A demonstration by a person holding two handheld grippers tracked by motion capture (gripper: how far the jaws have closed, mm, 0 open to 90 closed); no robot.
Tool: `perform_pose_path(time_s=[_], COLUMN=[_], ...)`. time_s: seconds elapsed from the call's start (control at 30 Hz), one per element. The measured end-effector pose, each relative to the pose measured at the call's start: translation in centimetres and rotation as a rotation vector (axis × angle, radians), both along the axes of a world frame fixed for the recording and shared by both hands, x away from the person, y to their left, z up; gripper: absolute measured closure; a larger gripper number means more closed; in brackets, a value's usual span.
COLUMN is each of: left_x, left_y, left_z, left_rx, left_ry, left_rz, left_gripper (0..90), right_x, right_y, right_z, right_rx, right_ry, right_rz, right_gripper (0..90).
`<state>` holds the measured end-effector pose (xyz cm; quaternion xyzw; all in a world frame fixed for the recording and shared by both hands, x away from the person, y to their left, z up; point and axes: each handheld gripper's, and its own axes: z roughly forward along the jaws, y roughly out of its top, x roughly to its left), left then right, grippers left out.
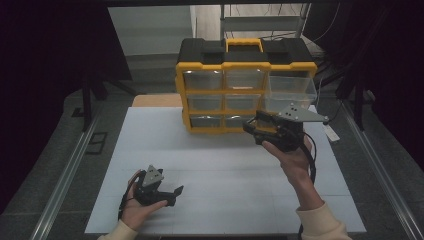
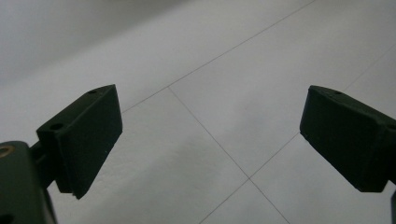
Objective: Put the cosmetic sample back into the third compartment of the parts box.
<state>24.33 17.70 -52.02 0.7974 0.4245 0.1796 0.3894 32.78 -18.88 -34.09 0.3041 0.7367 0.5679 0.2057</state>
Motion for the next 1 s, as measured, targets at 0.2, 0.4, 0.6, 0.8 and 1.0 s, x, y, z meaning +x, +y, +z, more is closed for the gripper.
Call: perform_pose_path(time_s=[0.2,0.4,0.6,0.8,1.0], left_x=[0.0,0.0,0.0,0.0,0.0], left_y=[0.2,0.2,0.1,0.3,0.4], left_z=[0.1,0.1,0.1,0.1,0.2], left_rx=[-0.006,-0.006,-0.006,-0.011,-0.017], left_ry=[-0.004,-0.004,-0.004,-0.008,-0.015], left_rz=[0.005,0.007,0.008,0.013,0.023], left_gripper=[6.3,6.3,6.3,6.3,6.5], right_x=[0.2,0.4,0.6,0.7,1.1], right_y=[0.1,0.0,0.2,0.2,-0.1], right_z=[0.8,1.4,2.2,3.0,3.3], right_rx=[0.005,0.013,0.012,0.013,0.024], right_ry=[-0.018,-0.027,-0.044,-0.052,-0.057], right_rz=[-0.006,-0.009,-0.009,-0.011,-0.017], right_gripper=[40.0,40.0,40.0,40.0,40.0])
